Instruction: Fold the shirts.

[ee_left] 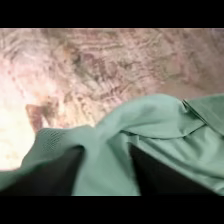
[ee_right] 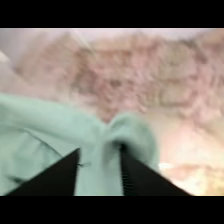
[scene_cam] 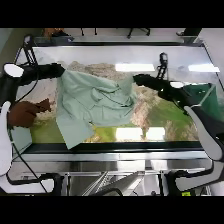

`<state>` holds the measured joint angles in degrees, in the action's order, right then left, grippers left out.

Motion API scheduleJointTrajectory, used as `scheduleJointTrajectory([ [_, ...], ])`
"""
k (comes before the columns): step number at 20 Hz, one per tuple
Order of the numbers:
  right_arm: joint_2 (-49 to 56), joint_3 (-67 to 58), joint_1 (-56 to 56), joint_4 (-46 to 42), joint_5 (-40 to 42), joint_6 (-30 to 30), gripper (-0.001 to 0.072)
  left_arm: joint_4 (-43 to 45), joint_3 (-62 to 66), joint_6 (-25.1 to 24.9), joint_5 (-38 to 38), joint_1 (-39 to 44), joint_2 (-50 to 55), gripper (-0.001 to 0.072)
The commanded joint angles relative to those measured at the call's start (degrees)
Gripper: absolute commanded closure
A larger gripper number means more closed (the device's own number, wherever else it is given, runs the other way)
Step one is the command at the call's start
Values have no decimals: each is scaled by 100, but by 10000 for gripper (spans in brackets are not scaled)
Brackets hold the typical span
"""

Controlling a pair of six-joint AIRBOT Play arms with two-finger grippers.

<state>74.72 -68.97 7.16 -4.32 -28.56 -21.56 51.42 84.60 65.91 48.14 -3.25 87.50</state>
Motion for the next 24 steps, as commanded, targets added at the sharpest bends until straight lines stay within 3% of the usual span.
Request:
scheduleJointTrajectory([
  [1,568,-184,35,59,363,109,355,4,525,17,807,-245,874,35],
  [3,295,-190,-402,-52,-437,-72,356,9,931,118,1620,-553,953,36],
  [5,2,-190,-979,-730,-1287,-944,358,11,1193,361,2352,-909,949,36],
  [8,-173,-190,-1812,-2658,-2363,-2704,358,9,1012,625,3324,-1443,942,36],
  [10,-81,-155,-2170,-3512,-3121,-3287,357,15,411,636,3641,-1700,929,36],
  [16,343,221,-1991,-3600,-3493,-3226,344,605,-1305,634,3244,-1993,903,36],
  [24,787,219,-748,-3447,-3397,-3224,344,636,-1366,560,2782,-1937,874,36],
])
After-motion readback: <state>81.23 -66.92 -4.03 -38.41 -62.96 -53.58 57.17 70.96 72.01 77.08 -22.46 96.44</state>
